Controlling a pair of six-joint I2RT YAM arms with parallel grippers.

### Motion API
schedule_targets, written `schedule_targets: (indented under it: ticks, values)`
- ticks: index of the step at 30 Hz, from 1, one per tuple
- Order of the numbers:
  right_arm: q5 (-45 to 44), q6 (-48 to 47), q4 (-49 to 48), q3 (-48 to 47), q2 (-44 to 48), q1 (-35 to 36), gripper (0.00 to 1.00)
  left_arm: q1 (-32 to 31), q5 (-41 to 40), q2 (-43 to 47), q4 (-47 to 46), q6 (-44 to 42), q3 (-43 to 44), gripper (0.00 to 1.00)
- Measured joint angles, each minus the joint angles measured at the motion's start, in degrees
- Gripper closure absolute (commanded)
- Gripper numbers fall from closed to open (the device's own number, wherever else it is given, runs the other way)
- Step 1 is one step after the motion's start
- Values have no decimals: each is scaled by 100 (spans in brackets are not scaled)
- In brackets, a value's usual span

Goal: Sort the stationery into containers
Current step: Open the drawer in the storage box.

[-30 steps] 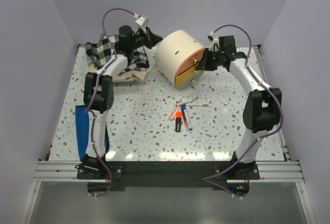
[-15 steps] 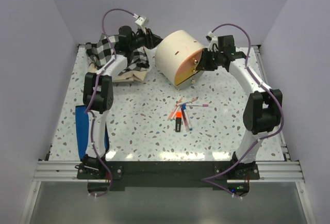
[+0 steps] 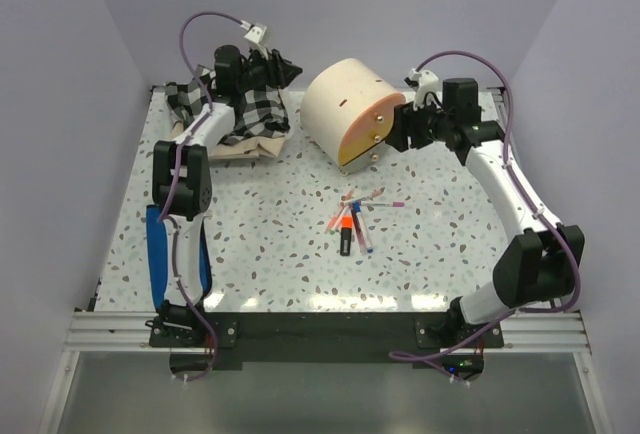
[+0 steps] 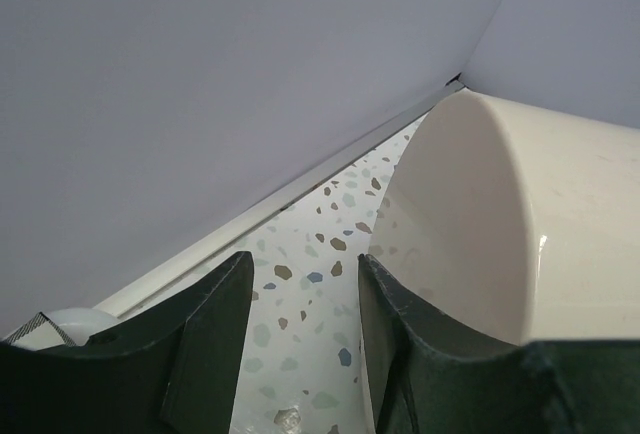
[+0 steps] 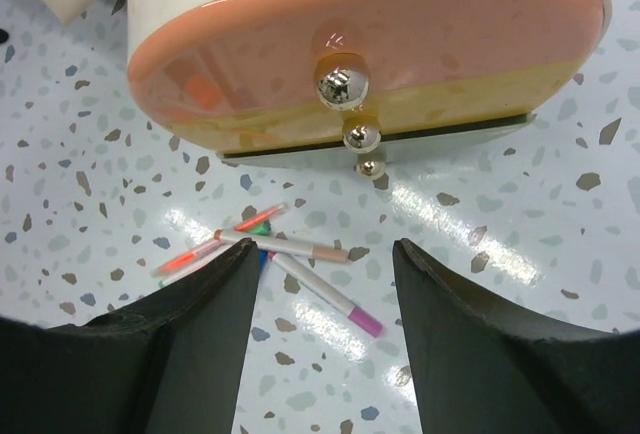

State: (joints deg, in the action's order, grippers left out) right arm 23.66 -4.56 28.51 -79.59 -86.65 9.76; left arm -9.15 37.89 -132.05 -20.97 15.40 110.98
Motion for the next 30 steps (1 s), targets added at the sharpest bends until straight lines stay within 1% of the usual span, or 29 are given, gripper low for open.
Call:
schedule_targets:
  ticks: [6,7,10,19,26,29,30]
  values:
    - [11,-173,-157,-66,-317,0,44,-24,-4,72,11,0,-46,48]
    - [11,-173,-162,-111,-407,0,47,-26,-2,90,11,0,-72,48]
    - [9,-140,-221,-260,-614,0,51,-28,-4,109,11,0,-118,48]
    - [0,162,-468,-557,-782,136,51,-28,-4,114,48,2,-122,47]
    - [-22,323,-629,-605,-826,299,51,-28,-2,114,50,2,-125,47]
    - [-87,409,-640,-647,-931,315,52,-28,-2,114,50,2,-125,47]
    - [-131,428,-645,-656,-968,315,54,-28,-2,114,48,2,-125,47]
